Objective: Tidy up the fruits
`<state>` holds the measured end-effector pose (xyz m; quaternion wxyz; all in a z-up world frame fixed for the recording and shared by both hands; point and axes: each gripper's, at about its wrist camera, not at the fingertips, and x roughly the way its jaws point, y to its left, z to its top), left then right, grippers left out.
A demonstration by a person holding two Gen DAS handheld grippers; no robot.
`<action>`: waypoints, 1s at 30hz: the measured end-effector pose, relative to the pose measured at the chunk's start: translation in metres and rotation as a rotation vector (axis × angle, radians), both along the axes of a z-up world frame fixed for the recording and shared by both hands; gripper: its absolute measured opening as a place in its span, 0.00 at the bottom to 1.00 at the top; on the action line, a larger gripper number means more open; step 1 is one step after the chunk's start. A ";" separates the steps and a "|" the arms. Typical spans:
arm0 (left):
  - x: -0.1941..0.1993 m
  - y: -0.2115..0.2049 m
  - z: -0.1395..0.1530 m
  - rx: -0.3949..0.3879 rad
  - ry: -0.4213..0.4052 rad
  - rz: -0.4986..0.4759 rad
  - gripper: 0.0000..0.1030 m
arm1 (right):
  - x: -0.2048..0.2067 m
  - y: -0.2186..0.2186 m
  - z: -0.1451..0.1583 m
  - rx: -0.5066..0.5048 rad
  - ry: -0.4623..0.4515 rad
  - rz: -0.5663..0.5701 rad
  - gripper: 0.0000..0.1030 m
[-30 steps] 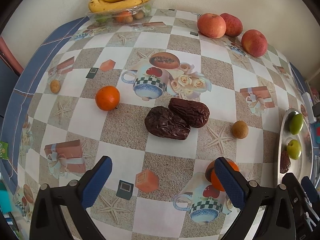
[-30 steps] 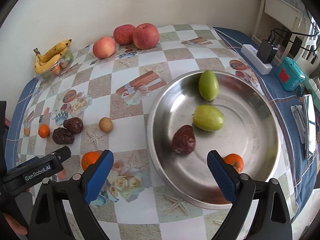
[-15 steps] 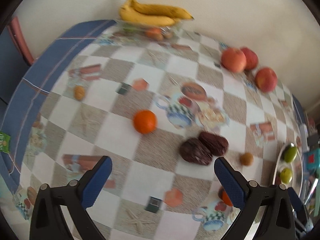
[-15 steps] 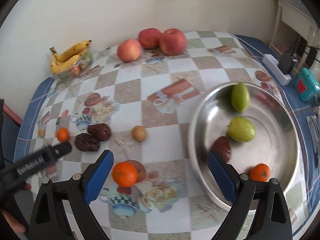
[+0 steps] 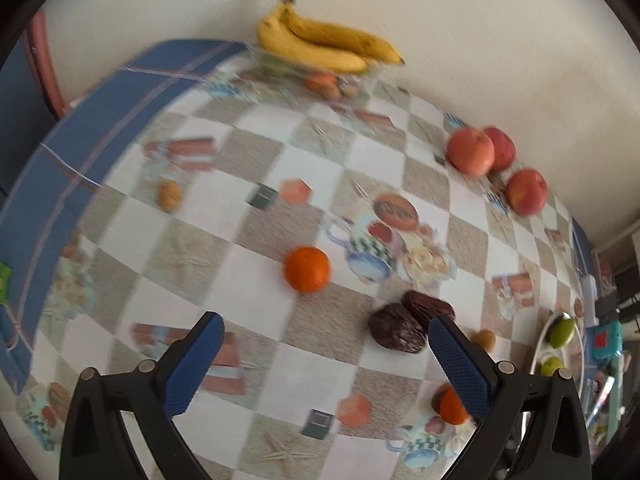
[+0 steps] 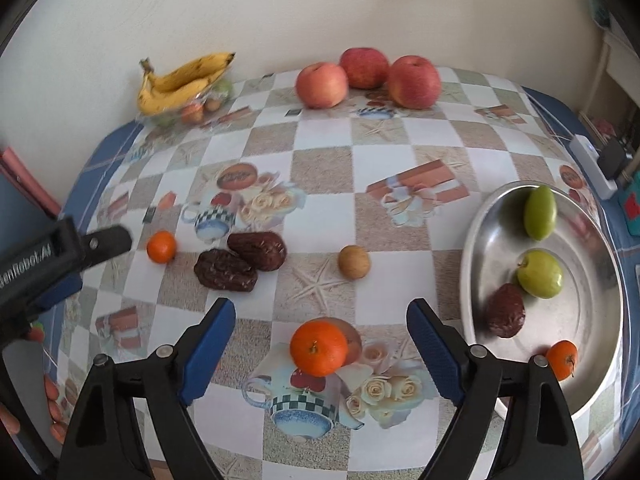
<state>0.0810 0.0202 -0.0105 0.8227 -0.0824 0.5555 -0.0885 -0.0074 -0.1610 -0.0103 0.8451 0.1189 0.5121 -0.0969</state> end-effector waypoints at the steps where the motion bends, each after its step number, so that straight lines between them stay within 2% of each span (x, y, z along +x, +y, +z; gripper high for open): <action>1: 0.000 -0.006 -0.007 -0.005 0.025 -0.021 1.00 | 0.001 0.002 -0.004 0.002 0.017 0.008 0.86; 6: 0.003 -0.029 -0.028 0.005 0.065 -0.076 1.00 | 0.003 0.005 -0.027 0.008 0.104 0.022 0.86; 13: 0.009 -0.043 -0.038 -0.017 0.070 -0.088 0.98 | 0.005 0.004 -0.037 0.025 0.138 0.020 0.84; 15: 0.011 -0.044 -0.040 -0.021 0.072 -0.084 0.92 | 0.006 0.004 -0.040 0.025 0.147 0.022 0.70; 19: 0.014 -0.046 -0.045 -0.032 0.072 -0.078 0.84 | 0.007 0.001 -0.046 0.031 0.164 0.010 0.69; 21: 0.015 -0.046 -0.046 -0.047 0.072 -0.079 0.76 | 0.007 -0.001 -0.047 0.039 0.169 0.002 0.68; 23: 0.015 -0.048 -0.045 -0.052 0.065 -0.082 0.75 | 0.006 -0.003 -0.048 0.050 0.171 -0.005 0.67; 26: 0.015 -0.049 -0.045 -0.061 0.062 -0.088 0.64 | 0.005 -0.004 -0.049 0.057 0.175 -0.009 0.64; 28: 0.016 -0.049 -0.048 -0.060 0.066 -0.075 0.64 | 0.004 -0.004 -0.049 0.059 0.176 -0.008 0.64; 30: 0.017 -0.047 -0.052 -0.072 0.079 -0.065 0.52 | 0.003 -0.004 -0.048 0.059 0.177 -0.004 0.63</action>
